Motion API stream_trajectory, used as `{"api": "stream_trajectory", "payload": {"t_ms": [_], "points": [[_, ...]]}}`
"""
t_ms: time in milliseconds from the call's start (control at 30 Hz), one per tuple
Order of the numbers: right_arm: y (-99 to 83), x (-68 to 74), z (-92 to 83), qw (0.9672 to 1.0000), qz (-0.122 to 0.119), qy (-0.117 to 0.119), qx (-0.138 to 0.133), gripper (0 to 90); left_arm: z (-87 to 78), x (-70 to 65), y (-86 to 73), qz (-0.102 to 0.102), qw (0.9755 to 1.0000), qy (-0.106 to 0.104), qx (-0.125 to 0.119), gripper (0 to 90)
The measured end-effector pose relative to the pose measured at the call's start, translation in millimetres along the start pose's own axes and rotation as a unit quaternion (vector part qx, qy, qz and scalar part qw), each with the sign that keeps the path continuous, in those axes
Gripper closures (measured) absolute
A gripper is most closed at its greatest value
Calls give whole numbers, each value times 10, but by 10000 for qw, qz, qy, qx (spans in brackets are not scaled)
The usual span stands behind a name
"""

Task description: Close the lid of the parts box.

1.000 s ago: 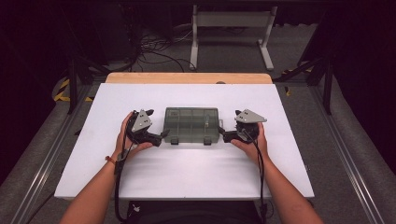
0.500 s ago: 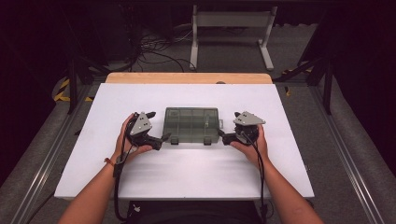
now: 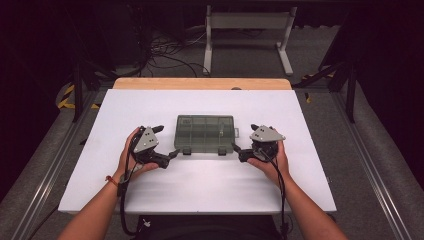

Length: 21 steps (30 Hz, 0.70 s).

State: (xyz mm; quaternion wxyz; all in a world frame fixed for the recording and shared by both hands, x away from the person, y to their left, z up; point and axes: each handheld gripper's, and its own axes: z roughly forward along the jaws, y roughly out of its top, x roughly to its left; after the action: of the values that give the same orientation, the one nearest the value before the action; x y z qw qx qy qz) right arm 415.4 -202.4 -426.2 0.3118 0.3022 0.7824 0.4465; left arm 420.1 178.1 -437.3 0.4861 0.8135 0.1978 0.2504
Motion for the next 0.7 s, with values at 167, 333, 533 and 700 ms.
{"api": "stream_trajectory", "payload": {"t_ms": [167,333,533,700], "points": [[-40,19,-56,10000,-14,45,63,72,-20,-14,-10,21,10000,12,4,32],[-68,18,-110,10000,-6,55,63,72,-54,-39,-24,-14,10000,-9,-7,33],[-87,26,-177,10000,-22,84,44,73,-118,-89,-70,23,9999,-120,15,28],[-93,41,-217,9999,-48,96,54,73,-171,-124,-81,38,9998,-177,5,27]]}}
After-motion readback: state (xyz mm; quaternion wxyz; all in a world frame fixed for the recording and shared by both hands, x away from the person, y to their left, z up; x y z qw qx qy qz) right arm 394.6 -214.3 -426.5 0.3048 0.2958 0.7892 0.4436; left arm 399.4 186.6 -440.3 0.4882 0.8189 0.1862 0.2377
